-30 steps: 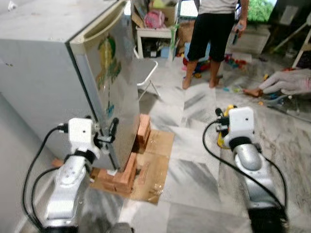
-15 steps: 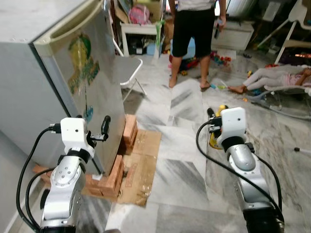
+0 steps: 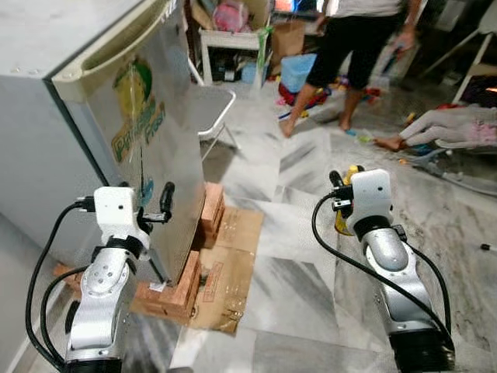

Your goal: Restocking fridge

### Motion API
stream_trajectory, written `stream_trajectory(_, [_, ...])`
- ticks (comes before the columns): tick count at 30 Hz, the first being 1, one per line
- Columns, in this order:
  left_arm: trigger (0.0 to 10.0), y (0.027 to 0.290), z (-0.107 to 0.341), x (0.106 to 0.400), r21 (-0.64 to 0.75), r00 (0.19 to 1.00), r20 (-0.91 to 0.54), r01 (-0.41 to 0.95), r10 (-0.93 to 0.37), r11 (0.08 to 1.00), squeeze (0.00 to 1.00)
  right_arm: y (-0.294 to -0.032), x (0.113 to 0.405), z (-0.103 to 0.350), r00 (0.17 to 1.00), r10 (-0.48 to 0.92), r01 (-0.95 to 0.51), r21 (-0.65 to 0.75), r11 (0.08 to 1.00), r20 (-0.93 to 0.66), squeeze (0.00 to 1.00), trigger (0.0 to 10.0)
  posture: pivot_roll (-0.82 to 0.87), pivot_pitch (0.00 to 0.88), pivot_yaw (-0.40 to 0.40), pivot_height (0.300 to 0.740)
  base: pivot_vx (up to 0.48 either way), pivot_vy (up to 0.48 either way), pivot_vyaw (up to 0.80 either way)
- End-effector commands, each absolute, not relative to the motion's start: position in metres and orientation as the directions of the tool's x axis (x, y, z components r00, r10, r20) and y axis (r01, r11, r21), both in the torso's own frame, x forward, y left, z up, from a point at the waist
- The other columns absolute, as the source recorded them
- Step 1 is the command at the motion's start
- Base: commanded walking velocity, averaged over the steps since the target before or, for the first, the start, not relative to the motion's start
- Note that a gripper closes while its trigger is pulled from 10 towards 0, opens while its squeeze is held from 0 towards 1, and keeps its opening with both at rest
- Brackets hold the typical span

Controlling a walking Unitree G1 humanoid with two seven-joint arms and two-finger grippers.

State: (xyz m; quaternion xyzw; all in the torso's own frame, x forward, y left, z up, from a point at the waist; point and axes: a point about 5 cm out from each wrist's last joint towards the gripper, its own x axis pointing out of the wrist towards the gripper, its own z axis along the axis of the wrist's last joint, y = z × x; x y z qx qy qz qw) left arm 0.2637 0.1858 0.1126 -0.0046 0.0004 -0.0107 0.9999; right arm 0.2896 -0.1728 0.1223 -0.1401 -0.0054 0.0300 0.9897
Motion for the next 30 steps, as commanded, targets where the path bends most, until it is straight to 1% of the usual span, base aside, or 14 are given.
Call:
stream_trajectory(1, [10.0, 0.187, 0.109, 0.262, -0.002, 1.0, -0.022, 0.002, -0.002, 1.0, 0.0, -0.171, 0.29, 0.131, 0.996, 0.077, -0.061, -0.287, 0.956, 0.046, 0.0, 10.0, 0.04, 0.0, -0.028, 0.74, 0.0, 0.0, 0.66])
stream_trajectory(2, [10.0, 0.188, 0.109, 0.261, 0.002, 1.0, -0.02, 0.002, -0.002, 1.0, 0.0, -0.171, 0.289, 0.131, 0.996, 0.078, -0.062, -0.286, 0.956, 0.046, 0.0, 10.0, 0.04, 0.0, -0.028, 0.74, 0.0, 0.0, 0.73])
stream_trajectory(4, [10.0, 0.188, 0.109, 0.261, 0.0, 1.0, -0.016, 0.006, -0.006, 1.0, 0.0, -0.17, 0.289, 0.131, 0.996, 0.079, -0.063, -0.283, 0.957, 0.045, 0.0, 10.0, 0.04, 0.0, -0.028, 0.74, 0.0, 0.454, 0.61])
stream_trajectory(11, [10.0, 0.188, 0.11, 0.263, 0.007, 1.0, -0.011, 0.011, -0.011, 1.0, 0.0, -0.172, 0.29, 0.132, 0.996, 0.07, -0.053, -0.28, 0.959, 0.051, 0.0, 10.0, 0.03, 0.0, -0.026, 0.74, 0.0, 0.442, 0.0])
stream_trajectory(25, [10.0, 0.18, 0.112, 0.262, -0.008, 0.996, 0.004, 0.084, -0.084, 0.996, 0.0, -0.173, 0.289, 0.132, 0.997, 0.049, -0.032, -0.282, 0.959, 0.054, 0.0, 10.0, 0.03, 0.0, -0.024, 0.74, 0.0, 0.0, 0.0])
stream_trajectory(30, [10.0, 0.176, 0.108, 0.272, -0.026, 0.996, -0.027, 0.084, -0.085, 0.996, 0.0, -0.177, 0.284, 0.131, 0.998, 0.043, -0.029, -0.283, 0.959, 0.042, 0.0, 10.0, 0.02, 0.0, -0.028, 0.74, 0.0, 0.0, 0.0])
